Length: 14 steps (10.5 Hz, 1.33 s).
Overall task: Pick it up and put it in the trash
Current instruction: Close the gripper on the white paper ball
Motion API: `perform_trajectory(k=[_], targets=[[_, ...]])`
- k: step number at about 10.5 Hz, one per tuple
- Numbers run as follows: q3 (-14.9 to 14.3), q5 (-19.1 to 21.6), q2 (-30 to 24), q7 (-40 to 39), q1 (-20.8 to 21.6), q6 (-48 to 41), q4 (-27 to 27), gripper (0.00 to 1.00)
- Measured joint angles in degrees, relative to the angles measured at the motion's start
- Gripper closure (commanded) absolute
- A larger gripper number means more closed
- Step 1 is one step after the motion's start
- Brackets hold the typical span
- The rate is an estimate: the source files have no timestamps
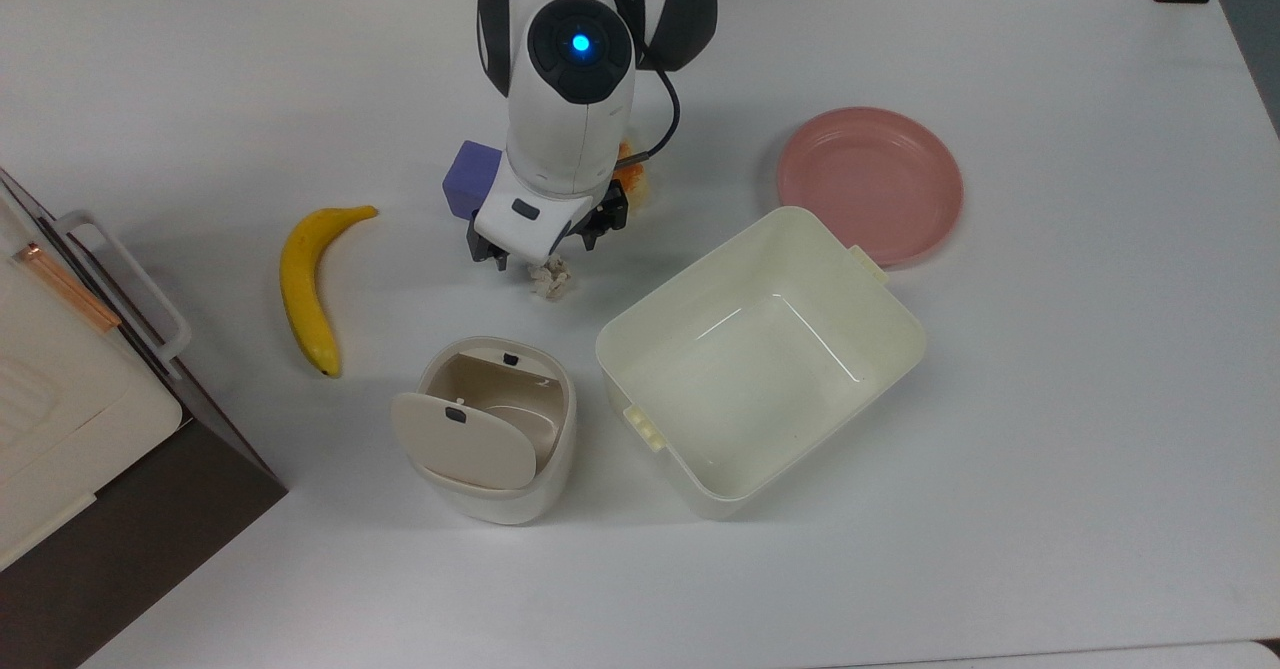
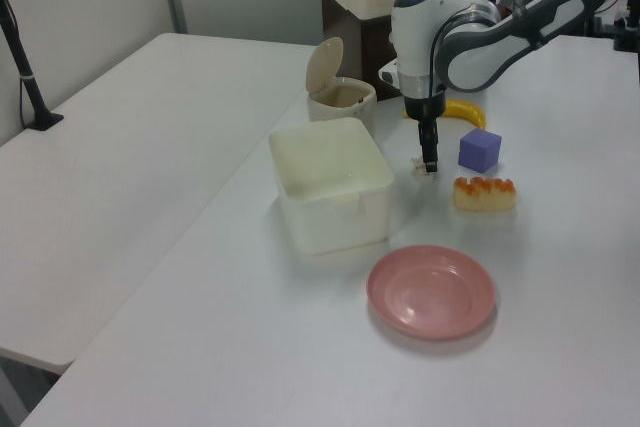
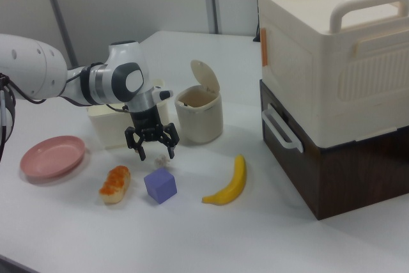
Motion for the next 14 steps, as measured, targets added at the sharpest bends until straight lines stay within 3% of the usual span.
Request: perform_trajectory(k=[2,3,4,5,6,9,10,11,12,14], targets=[[0.0,0.0,0.3,0.0,0.0,0.0,-0.1,0.24],[0.0,-0.8,0.7,0.0,0.0,0.0,-0.2,0.37],[0.0,-2.2,1.4,0.0,-0.2,0.0,-0.3,0.6],[0.0,-3.1,2.0,0.0,-0.4,0.2,-0.3,0.94],[0.0,-3.6,2.4,0.0,-0.5,0.2,-0.3,1.0],[0.2,-3.6,2.4,0.0,-0.6,0.2,0.0,1.0],[0.2,-3.6,2.4,0.0,-0.6,0.2,0.0,0.93],[0.2,-3.6,2.4,0.1,-0.6,0.2,0.0,0.51],[0.2,-3.6,2.4,0.1,-0.6,0.2,0.0,0.31],[0.2,-3.6,2.4,0.1,-0.9,0.2,0.2,0.24]])
